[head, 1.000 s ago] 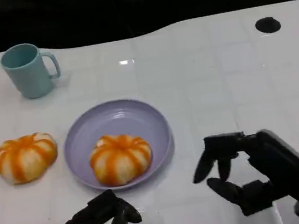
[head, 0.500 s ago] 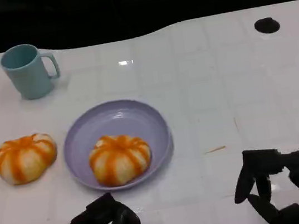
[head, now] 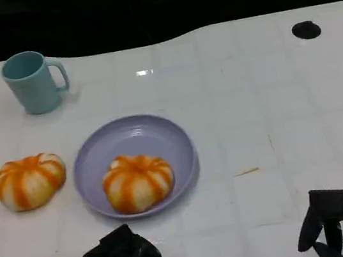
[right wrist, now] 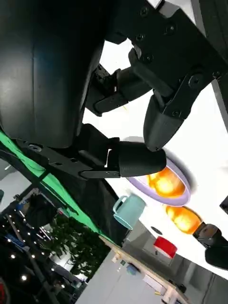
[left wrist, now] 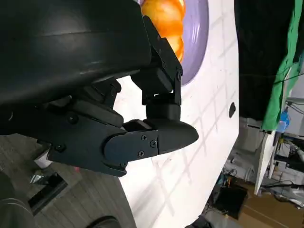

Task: Grasp the bread from the table and place it into the plate.

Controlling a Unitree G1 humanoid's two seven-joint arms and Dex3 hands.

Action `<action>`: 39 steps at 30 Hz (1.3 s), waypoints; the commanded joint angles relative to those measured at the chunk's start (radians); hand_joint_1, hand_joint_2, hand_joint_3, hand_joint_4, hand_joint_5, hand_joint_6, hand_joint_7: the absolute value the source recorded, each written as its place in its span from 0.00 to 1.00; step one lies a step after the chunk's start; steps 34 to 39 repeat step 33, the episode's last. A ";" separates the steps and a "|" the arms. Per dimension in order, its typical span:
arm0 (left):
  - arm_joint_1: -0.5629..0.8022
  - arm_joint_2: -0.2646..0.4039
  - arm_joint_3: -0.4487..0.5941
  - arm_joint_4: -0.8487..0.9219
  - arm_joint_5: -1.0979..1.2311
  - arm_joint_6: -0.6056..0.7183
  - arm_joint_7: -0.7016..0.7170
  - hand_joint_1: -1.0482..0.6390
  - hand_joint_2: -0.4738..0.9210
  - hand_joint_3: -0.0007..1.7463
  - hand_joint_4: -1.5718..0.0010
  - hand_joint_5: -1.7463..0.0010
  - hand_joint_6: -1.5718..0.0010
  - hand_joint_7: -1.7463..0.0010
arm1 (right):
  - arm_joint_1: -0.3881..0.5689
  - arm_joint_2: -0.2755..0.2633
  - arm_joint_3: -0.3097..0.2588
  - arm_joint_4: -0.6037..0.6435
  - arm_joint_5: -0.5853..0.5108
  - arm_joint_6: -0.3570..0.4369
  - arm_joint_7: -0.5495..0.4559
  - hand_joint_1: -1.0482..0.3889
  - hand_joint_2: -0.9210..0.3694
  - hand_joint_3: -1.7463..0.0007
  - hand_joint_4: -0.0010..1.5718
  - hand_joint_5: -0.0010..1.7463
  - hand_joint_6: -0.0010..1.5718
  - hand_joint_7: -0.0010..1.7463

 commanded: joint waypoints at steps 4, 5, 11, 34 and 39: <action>-0.006 0.016 0.008 0.005 0.003 -0.012 -0.006 0.21 0.98 0.33 0.48 0.00 0.56 0.17 | 0.001 0.035 -0.021 0.047 -0.027 -0.033 -0.061 0.57 0.36 0.31 0.55 1.00 0.51 0.81; -0.008 0.016 0.009 0.006 0.002 -0.011 -0.006 0.21 0.98 0.33 0.48 0.00 0.56 0.17 | -0.001 0.040 -0.021 0.059 -0.034 -0.042 -0.071 0.57 0.36 0.31 0.55 1.00 0.51 0.81; -0.014 0.020 0.013 0.014 0.001 -0.012 -0.010 0.21 0.98 0.33 0.48 0.00 0.56 0.17 | -0.020 0.061 -0.015 0.107 -0.061 -0.072 -0.108 0.57 0.36 0.31 0.55 1.00 0.50 0.81; -0.040 0.028 0.016 0.048 0.006 -0.028 -0.017 0.21 0.97 0.35 0.47 0.00 0.57 0.16 | -0.068 0.079 0.003 0.156 -0.046 -0.077 -0.099 0.59 0.37 0.33 0.54 1.00 0.52 0.75; -0.040 0.028 0.016 0.048 0.006 -0.028 -0.017 0.21 0.97 0.35 0.47 0.00 0.57 0.16 | -0.068 0.079 0.003 0.156 -0.046 -0.077 -0.099 0.59 0.37 0.33 0.54 1.00 0.52 0.75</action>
